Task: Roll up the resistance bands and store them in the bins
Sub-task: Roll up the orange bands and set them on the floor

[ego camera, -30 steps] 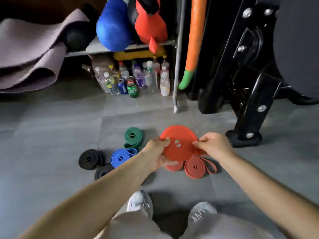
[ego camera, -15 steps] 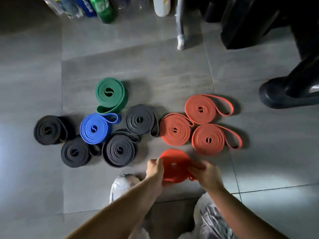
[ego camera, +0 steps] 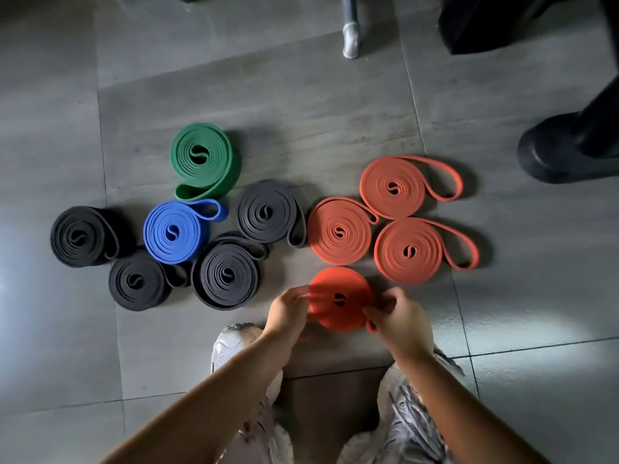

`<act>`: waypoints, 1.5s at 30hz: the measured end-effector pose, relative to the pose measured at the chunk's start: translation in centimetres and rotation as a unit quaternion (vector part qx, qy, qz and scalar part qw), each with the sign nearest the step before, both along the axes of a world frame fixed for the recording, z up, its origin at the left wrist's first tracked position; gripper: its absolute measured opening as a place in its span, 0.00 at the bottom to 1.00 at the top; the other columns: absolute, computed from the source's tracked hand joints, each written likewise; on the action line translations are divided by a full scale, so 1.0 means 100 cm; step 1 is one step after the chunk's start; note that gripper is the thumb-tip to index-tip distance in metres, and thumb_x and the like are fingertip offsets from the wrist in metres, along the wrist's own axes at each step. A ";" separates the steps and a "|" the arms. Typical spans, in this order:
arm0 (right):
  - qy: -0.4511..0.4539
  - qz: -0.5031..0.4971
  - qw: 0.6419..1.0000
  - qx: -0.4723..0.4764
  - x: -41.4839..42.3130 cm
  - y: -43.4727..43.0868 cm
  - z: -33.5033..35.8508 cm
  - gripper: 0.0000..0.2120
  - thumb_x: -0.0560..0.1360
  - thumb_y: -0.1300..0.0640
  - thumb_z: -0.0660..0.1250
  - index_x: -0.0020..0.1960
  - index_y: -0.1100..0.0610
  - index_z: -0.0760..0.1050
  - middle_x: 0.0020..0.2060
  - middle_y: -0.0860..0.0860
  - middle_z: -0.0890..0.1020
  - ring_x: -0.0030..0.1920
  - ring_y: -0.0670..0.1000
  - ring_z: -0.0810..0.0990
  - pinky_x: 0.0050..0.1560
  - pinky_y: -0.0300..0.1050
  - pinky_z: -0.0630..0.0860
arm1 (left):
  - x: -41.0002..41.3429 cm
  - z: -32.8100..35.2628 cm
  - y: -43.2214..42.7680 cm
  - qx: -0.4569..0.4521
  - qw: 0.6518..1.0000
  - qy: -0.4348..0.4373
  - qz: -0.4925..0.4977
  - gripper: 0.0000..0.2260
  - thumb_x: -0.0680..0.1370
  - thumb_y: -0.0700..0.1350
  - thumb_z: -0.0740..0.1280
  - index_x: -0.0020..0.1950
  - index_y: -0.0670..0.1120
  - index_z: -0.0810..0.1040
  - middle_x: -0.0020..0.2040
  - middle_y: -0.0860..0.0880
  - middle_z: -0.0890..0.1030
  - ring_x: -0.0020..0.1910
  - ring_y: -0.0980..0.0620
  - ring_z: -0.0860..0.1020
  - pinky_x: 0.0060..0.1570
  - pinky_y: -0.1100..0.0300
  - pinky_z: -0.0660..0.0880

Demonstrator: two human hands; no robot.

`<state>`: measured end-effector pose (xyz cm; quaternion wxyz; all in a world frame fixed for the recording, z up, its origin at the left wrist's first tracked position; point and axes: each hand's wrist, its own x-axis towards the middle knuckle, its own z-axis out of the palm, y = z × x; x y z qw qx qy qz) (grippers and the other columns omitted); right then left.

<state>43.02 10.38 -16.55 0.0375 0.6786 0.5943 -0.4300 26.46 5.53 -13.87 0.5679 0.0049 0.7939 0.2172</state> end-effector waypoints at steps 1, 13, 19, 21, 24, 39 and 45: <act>0.002 0.001 1.000 0.006 -0.001 0.000 0.000 0.11 0.68 0.52 0.73 0.48 0.55 0.77 0.41 0.52 0.84 0.46 0.56 0.81 0.40 0.44 0.70 | -0.001 0.001 0.000 -0.002 1.000 -0.006 0.000 0.13 0.76 0.39 0.59 0.45 0.55 0.79 0.45 0.50 0.81 0.42 0.47 0.81 0.31 0.59 0.76; 0.104 -0.122 0.984 0.074 0.030 0.024 0.027 0.05 0.71 0.56 0.73 0.44 0.56 0.79 0.35 0.53 0.84 0.37 0.53 0.83 0.42 0.51 0.78 | 0.036 0.043 0.027 0.099 0.991 -0.086 0.017 0.08 0.76 0.41 0.64 0.54 0.50 0.73 0.53 0.45 0.78 0.50 0.48 0.79 0.38 0.53 0.78; 0.018 -0.064 0.985 0.156 0.051 0.096 0.027 0.13 0.70 0.53 0.74 0.48 0.62 0.80 0.43 0.59 0.84 0.46 0.59 0.81 0.45 0.49 0.73 | 0.062 0.034 0.089 0.075 0.988 -0.135 -0.031 0.13 0.79 0.38 0.57 0.63 0.43 0.72 0.54 0.43 0.75 0.57 0.42 0.77 0.48 0.46 0.77; -0.012 -0.025 0.991 0.134 0.052 0.108 0.018 0.12 0.69 0.54 0.73 0.48 0.61 0.81 0.45 0.59 0.84 0.49 0.61 0.81 0.46 0.50 0.73 | 0.062 0.028 0.099 0.035 0.988 -0.147 -0.043 0.15 0.78 0.38 0.58 0.64 0.43 0.73 0.58 0.43 0.75 0.57 0.43 0.77 0.48 0.45 0.77; -0.032 -0.010 0.996 0.082 0.057 0.115 0.007 0.16 0.68 0.53 0.74 0.52 0.60 0.80 0.47 0.58 0.84 0.51 0.59 0.80 0.48 0.47 0.71 | 0.058 0.020 0.105 0.006 0.989 -0.137 -0.055 0.12 0.78 0.40 0.60 0.60 0.42 0.75 0.60 0.43 0.77 0.57 0.45 0.78 0.50 0.48 0.76; 0.006 0.233 0.947 0.220 -0.033 0.137 0.016 0.17 0.73 0.53 0.68 0.59 0.57 0.77 0.55 0.55 0.77 0.56 0.59 0.75 0.57 0.51 0.71 | 0.011 0.003 0.065 0.010 0.959 -0.099 0.267 0.19 0.79 0.37 0.61 0.69 0.47 0.64 0.62 0.46 0.72 0.61 0.43 0.72 0.52 0.48 0.71; -0.124 0.399 0.883 0.215 -0.090 0.138 0.000 0.20 0.73 0.47 0.67 0.60 0.56 0.72 0.60 0.54 0.74 0.60 0.58 0.71 0.57 0.50 0.68 | 0.006 -0.001 0.068 0.045 0.950 -0.154 0.268 0.26 0.77 0.36 0.61 0.73 0.52 0.61 0.56 0.45 0.76 0.60 0.43 0.74 0.54 0.50 0.71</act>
